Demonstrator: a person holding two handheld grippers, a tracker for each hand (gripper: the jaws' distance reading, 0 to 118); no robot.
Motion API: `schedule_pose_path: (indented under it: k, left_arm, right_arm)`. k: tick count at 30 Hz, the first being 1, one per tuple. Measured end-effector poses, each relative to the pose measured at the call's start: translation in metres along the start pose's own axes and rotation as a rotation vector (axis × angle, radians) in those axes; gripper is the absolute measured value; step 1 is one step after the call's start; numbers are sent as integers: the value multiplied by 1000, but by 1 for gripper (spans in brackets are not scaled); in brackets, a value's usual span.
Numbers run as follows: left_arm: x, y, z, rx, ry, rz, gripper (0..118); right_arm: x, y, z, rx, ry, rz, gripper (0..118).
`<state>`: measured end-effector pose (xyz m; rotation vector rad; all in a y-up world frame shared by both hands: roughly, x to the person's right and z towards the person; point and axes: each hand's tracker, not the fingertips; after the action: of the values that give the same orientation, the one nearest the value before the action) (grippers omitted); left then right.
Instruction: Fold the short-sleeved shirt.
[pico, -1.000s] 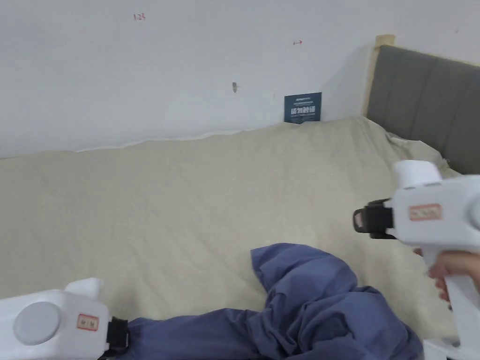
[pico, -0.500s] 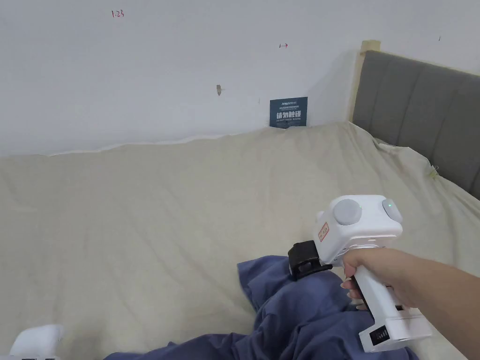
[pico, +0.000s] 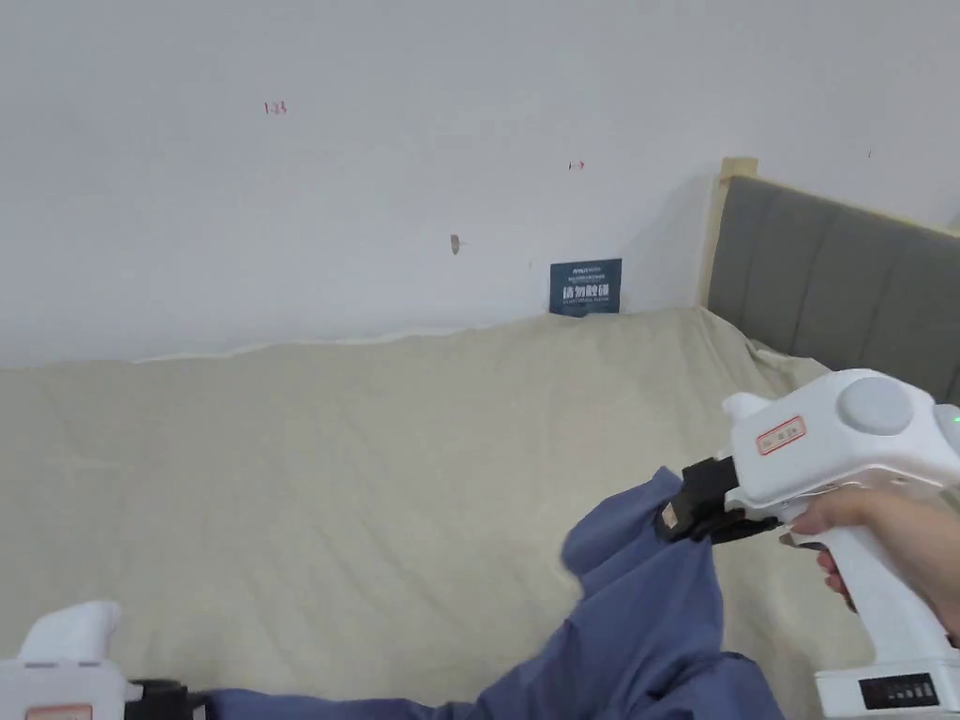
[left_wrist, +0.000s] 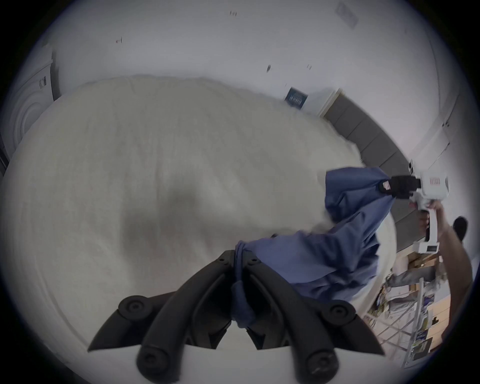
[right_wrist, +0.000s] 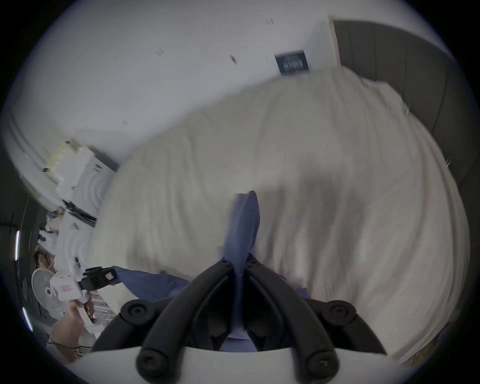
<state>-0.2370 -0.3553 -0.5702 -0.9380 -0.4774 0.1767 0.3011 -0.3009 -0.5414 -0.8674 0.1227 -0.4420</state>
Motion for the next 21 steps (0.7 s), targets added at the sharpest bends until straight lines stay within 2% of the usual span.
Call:
schedule_pose_path:
  k: [3, 6, 9, 11, 13, 15, 17, 21]
  left_arm:
    - [11, 21, 47, 95, -34, 59, 6]
    - [21, 45, 100, 184, -67, 112, 6]
    - [39, 82, 158, 295, 11, 15, 6]
    - [53, 105, 195, 363, 40, -48, 6]
    - [64, 129, 226, 424, 41, -62, 6]
    - [78, 150, 255, 465, 51, -61, 6]
    - [87, 170, 274, 519, 74, -80, 6]
    - [101, 213, 295, 577, 145, -123, 6]
  right_arm:
    - [-20, 4, 61, 105, 12, 26, 3]
    - [-33, 10, 126, 213, 38, 8, 3]
    - [-55, 23, 185, 336, 11, 30, 3]
    - [-70, 38, 221, 401, 16, 19, 3]
    - [-84, 51, 251, 473, 35, -15, 3]
    - [-103, 69, 272, 499, 42, -16, 3]
    - [-123, 84, 285, 536, 26, 10, 3]
    - [-160, 125, 294, 573, -44, 118, 3]
